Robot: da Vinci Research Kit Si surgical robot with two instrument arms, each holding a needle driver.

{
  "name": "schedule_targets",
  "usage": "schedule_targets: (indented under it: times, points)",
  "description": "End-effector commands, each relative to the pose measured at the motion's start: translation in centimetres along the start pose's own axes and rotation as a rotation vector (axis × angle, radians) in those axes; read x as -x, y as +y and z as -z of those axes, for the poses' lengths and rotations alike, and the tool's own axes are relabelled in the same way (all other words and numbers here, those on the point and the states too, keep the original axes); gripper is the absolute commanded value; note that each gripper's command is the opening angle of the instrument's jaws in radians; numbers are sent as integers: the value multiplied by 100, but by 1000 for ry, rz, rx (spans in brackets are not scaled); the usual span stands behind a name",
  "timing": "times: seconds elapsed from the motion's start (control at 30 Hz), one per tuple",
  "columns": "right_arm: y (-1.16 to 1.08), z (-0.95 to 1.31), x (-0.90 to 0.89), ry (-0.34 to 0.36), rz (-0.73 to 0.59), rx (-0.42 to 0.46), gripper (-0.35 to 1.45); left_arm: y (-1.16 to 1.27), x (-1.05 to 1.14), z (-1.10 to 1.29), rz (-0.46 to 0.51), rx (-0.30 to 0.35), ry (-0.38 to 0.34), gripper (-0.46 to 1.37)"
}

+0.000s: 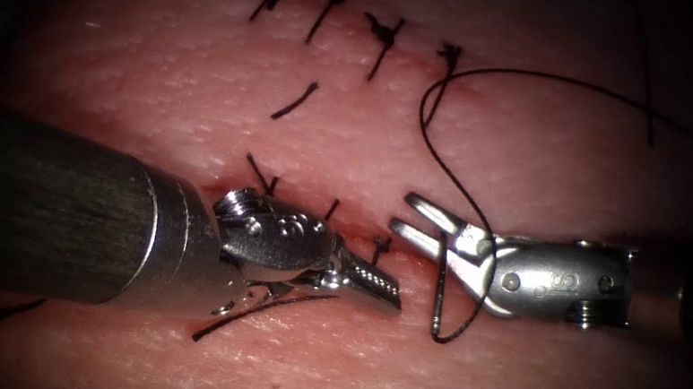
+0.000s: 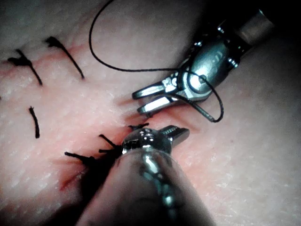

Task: Wound Closure
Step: While the left gripper pushes against the skin, throw the needle through the top of the cut with the right driver.

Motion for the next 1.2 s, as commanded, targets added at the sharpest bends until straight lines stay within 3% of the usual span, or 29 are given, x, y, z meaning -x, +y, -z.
schedule_targets:
  times: [0.03,0.37,0.9,0.97,1.03,1.2]
  points:
    - [-2,-1,3,-4,-1,-9,-35,0,0,-1,1,-2,1,-8]
    - [-18,-16,16,-41,-103,-115,-35,1,-4,-12,-11,-20,12,-10]
    - [-42,-18,40,-166,-353,-149,-35,2,2,-7,-22,-27,15,-14]
    - [-30,-16,32,-139,-359,-140,-35,2,3,-11,-22,-31,17,-12]
    - [-9,-12,16,-67,-320,-133,-35,1,3,-15,-28,-33,18,-6]
    - [41,-2,-28,15,-113,-81,-35,-3,-1,-27,-49,-51,27,6]
